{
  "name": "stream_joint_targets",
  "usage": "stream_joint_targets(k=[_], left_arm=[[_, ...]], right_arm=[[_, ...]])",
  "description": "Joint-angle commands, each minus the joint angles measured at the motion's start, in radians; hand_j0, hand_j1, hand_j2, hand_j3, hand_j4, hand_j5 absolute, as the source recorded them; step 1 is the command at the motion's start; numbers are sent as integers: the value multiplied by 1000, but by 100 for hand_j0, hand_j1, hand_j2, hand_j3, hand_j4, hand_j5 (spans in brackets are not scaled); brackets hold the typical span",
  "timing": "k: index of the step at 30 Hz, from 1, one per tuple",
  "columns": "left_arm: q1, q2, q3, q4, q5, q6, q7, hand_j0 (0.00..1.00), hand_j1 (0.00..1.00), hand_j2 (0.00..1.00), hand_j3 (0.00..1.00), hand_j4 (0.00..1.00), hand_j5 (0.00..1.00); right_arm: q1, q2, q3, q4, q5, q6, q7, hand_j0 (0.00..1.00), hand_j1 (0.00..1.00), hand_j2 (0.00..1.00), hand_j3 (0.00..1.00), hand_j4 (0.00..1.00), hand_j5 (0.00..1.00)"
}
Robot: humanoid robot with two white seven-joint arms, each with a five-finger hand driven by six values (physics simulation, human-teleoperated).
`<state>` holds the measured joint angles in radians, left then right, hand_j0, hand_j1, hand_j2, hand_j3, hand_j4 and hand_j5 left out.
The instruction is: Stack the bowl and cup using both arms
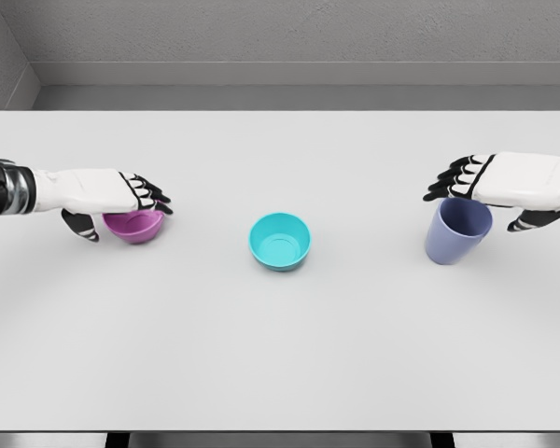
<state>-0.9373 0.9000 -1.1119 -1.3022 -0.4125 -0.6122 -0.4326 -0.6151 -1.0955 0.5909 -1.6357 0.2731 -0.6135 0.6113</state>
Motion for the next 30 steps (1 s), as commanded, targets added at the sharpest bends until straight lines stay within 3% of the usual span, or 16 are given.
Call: stream_joint_targets(k=[1, 30], left_arm=[[0, 0, 1, 3, 4, 1, 0, 100, 100, 100, 100, 100, 100], [-3, -30, 4, 6, -11, 1, -2, 100, 100, 100, 100, 100, 100]], right_arm=[[0, -1, 0, 0, -5, 3, 0, 100, 100, 100, 100, 100, 100], [-11, 29, 47, -1, 0, 3, 0, 100, 100, 100, 100, 100, 100]])
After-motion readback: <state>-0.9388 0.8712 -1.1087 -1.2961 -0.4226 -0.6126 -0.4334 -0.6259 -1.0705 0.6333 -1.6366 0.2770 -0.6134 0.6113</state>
